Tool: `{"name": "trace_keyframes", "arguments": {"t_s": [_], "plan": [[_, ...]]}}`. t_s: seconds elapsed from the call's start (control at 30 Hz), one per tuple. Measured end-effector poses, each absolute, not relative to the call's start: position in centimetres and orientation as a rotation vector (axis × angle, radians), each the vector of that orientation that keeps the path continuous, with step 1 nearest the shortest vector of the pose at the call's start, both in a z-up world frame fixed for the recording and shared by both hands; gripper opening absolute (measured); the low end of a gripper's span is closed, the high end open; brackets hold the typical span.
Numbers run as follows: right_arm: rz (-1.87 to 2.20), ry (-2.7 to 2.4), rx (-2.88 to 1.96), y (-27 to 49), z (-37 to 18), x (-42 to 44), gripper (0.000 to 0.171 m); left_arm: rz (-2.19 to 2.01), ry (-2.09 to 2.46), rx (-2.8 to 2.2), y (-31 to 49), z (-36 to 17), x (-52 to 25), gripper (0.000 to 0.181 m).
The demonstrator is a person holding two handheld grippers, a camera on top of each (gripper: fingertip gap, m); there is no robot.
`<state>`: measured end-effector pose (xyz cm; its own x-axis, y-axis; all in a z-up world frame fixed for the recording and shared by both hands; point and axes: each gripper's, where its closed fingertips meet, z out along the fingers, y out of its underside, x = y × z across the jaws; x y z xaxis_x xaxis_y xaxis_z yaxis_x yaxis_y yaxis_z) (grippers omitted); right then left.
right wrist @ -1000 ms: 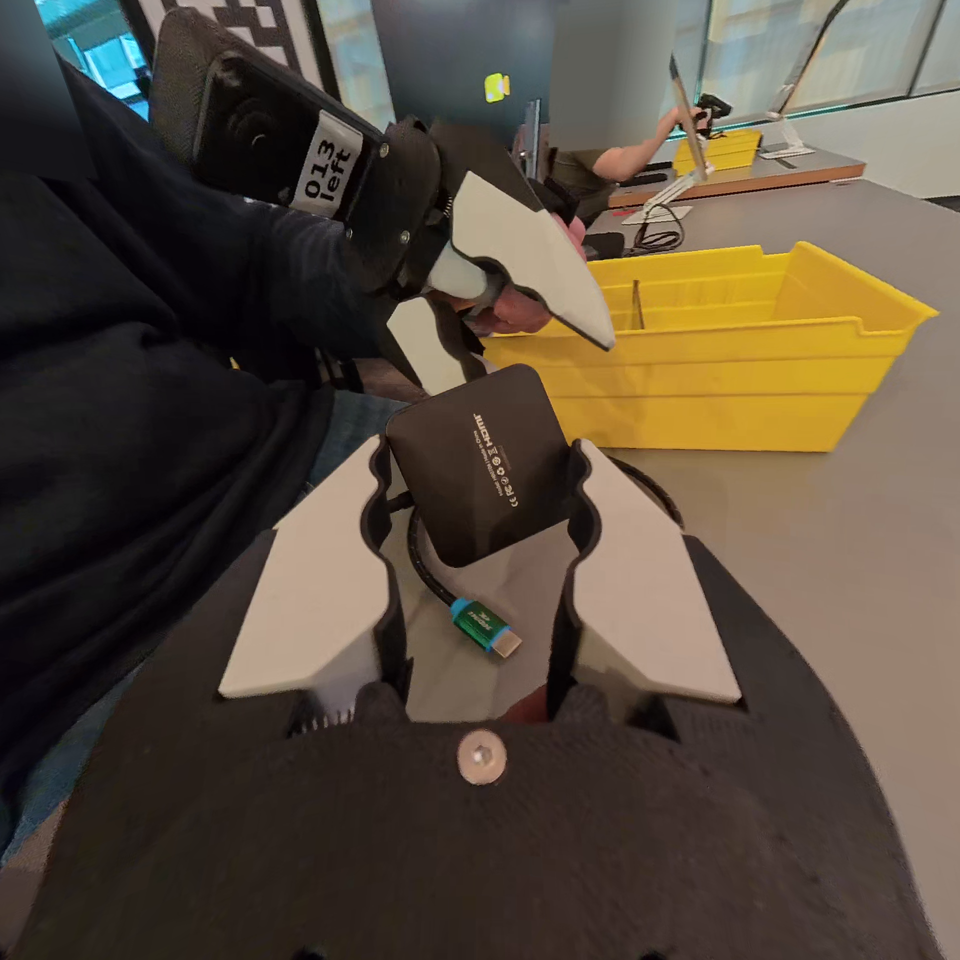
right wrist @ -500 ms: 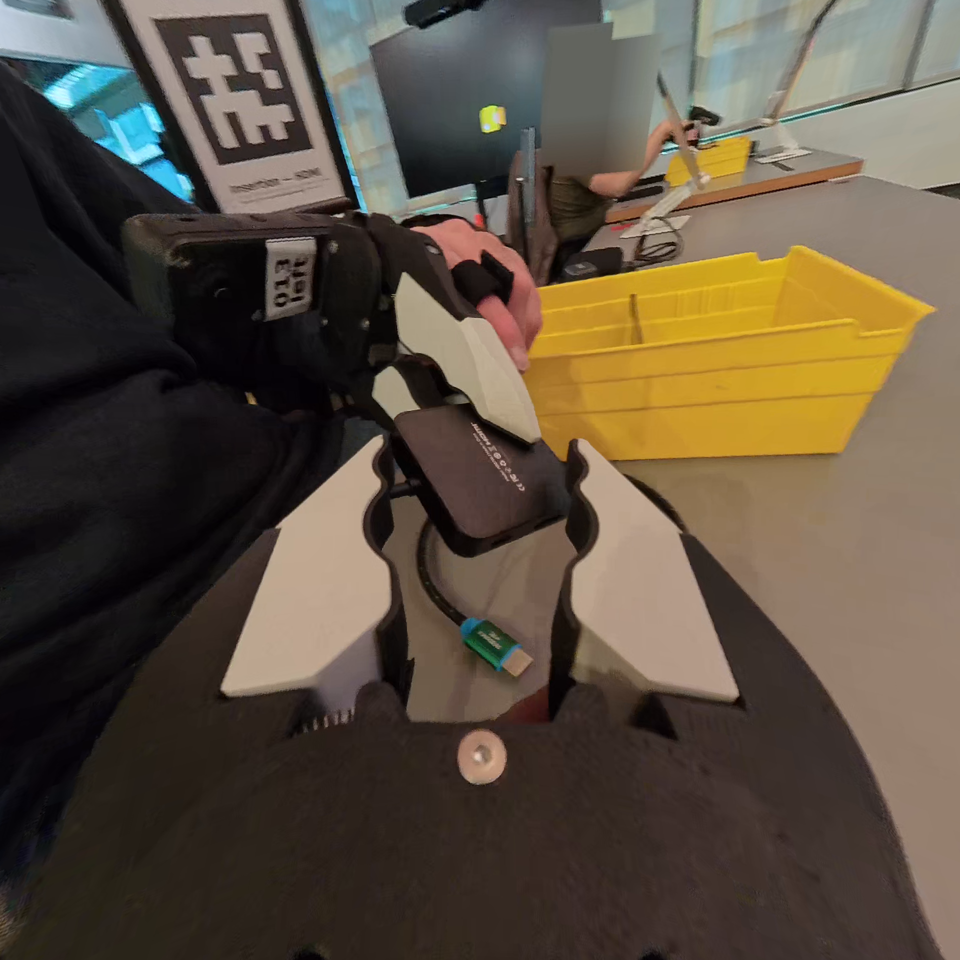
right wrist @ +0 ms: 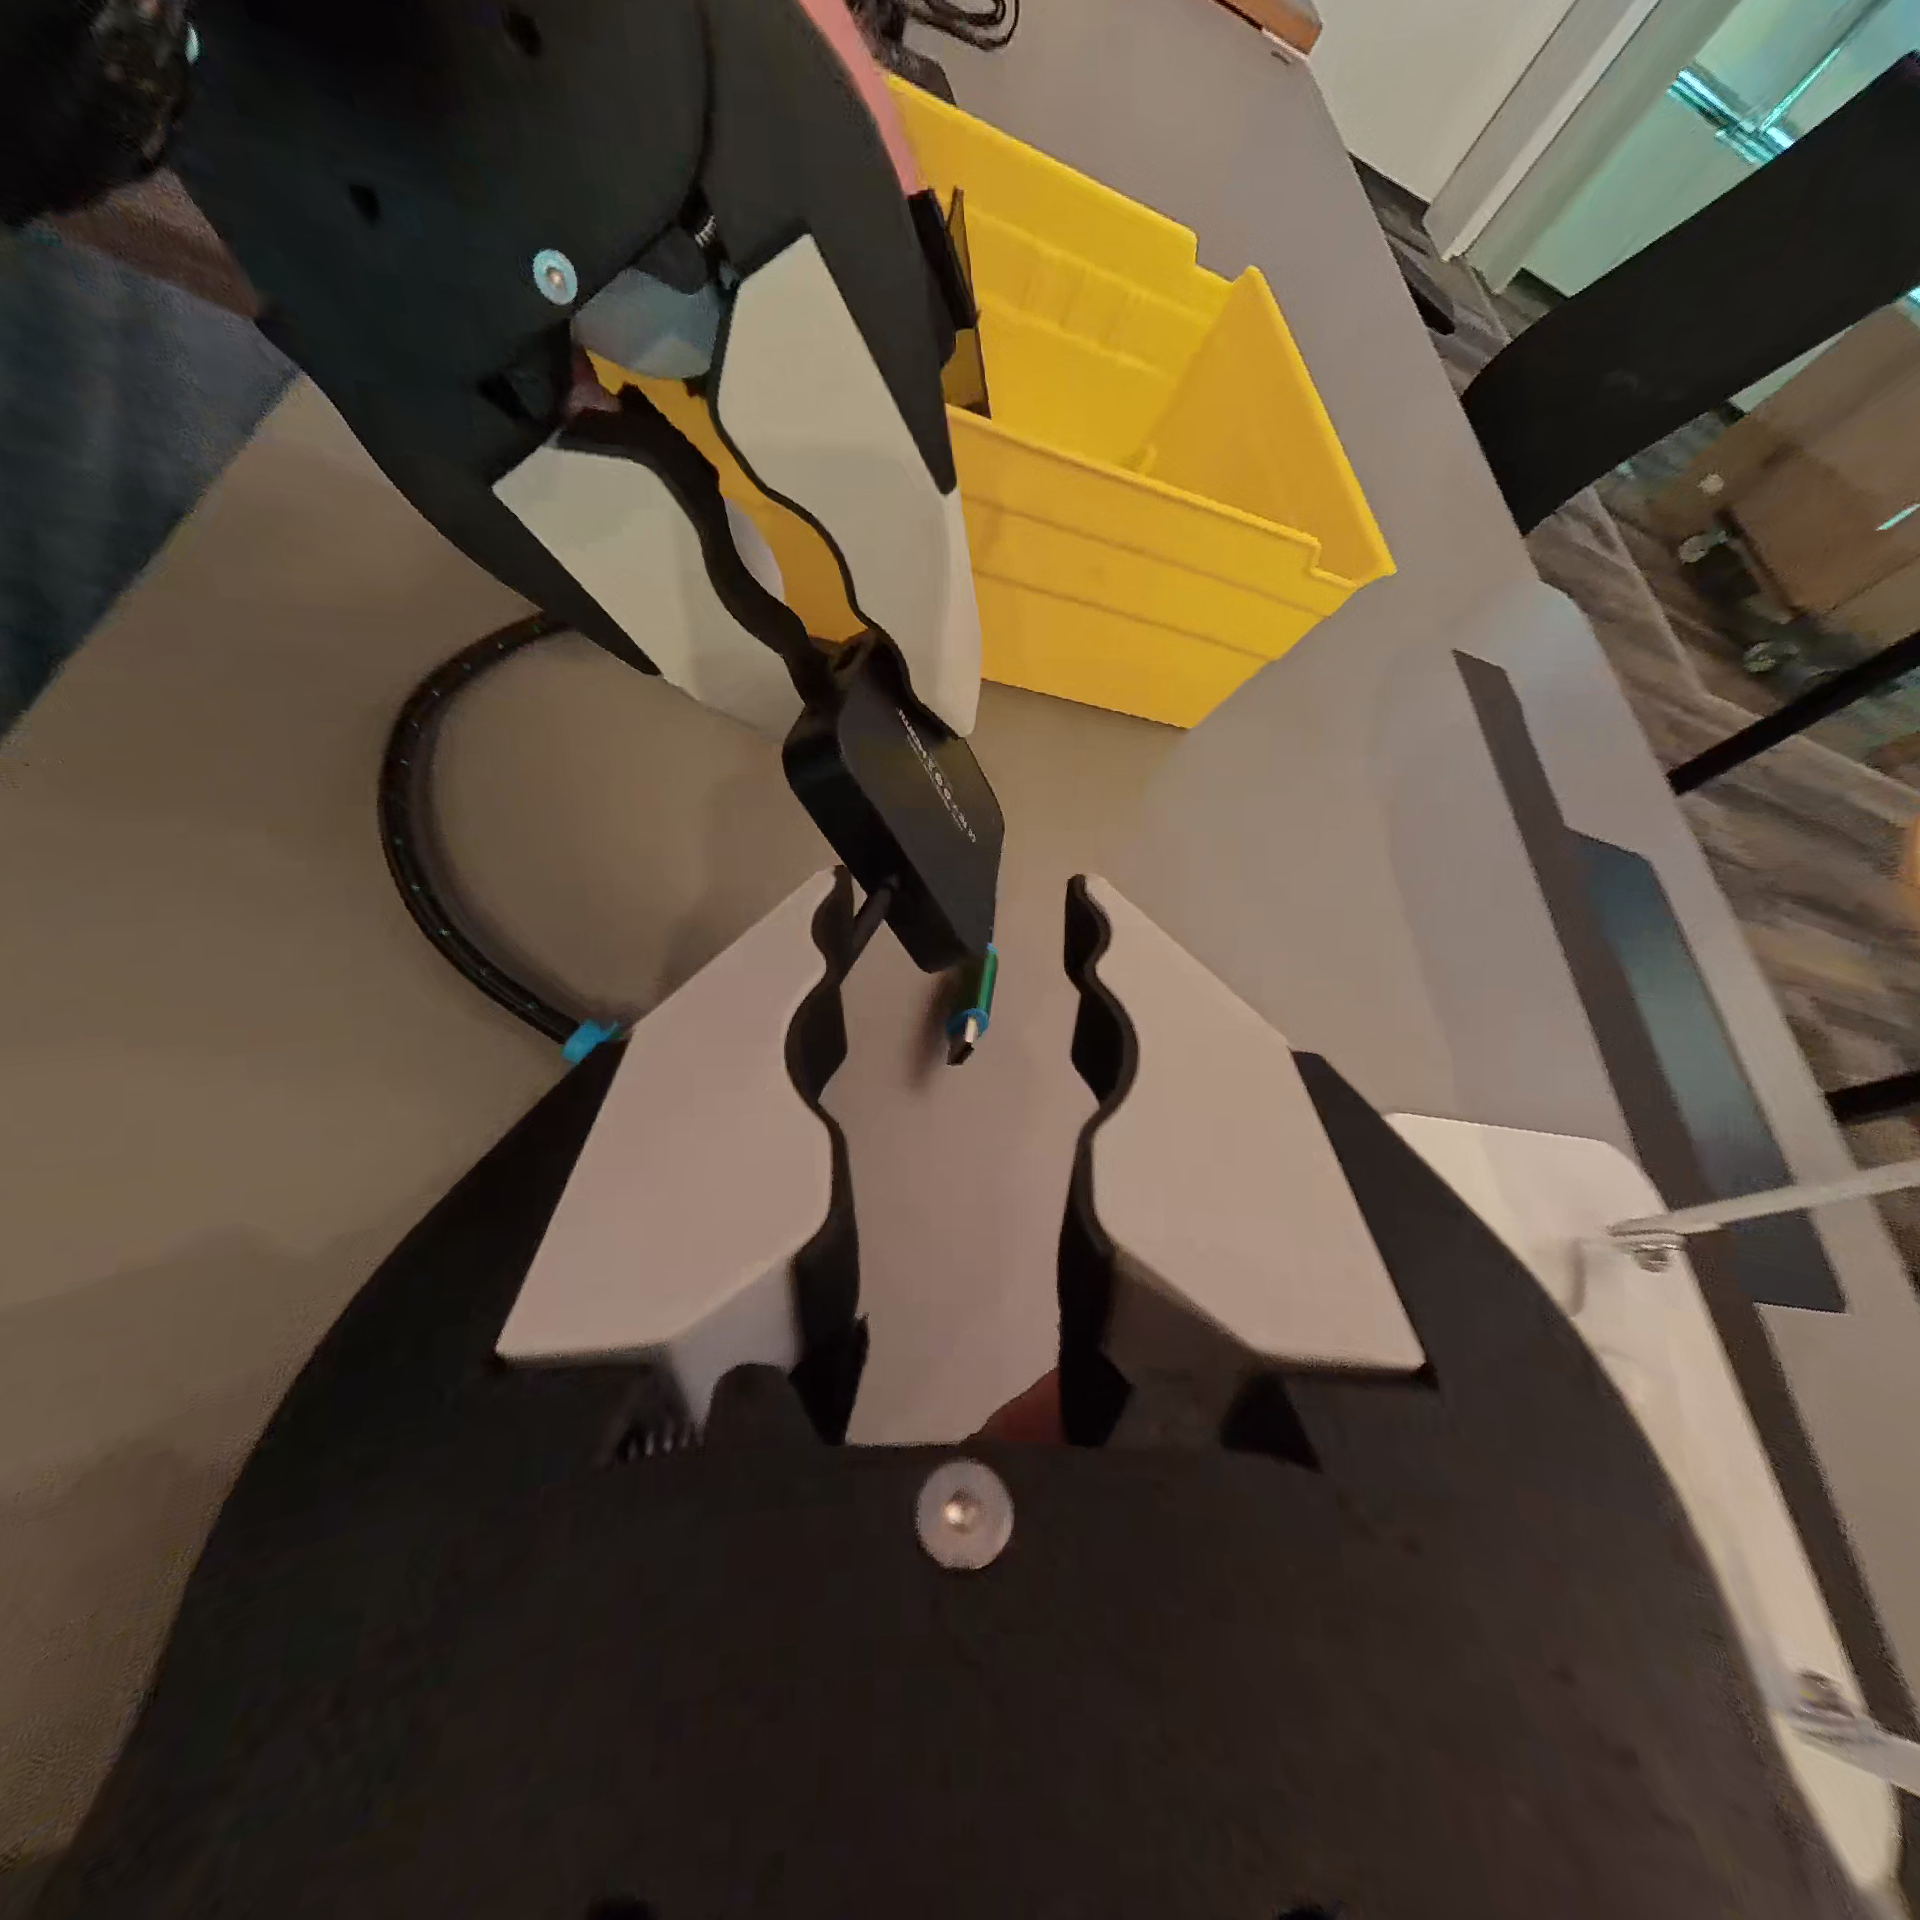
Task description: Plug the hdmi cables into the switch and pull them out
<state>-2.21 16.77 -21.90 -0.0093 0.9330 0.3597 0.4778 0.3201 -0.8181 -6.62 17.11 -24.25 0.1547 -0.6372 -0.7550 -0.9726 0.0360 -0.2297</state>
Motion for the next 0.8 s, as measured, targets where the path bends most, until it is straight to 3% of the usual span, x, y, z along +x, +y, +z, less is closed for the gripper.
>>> {"name": "trace_keyframes", "arguments": {"t_s": [0.3,0.43,0.5,0.8], "plan": [[0.413,-1.695,-1.239,16.7,-21.7,-2.0,0.034,0.542,1.508,-1.792,17.3,-24.3,-7.3,0.014],[0.265,-1.68,-1.262,18.3,-22.8,-2.7,0.004,0.513,1.497,-1.784,17.0,-23.9,-6.6,0.014],[0.256,-1.661,-1.27,18.6,-23.0,-3.1,0.003,0.516,1.48,-1.772,17.0,-23.4,-6.5,0.014],[0.666,-1.424,-1.223,18.6,-19.6,-2.5,0.0,0.338,1.38,-1.593,16.4,-19.0,-4.5,0.017]]}}
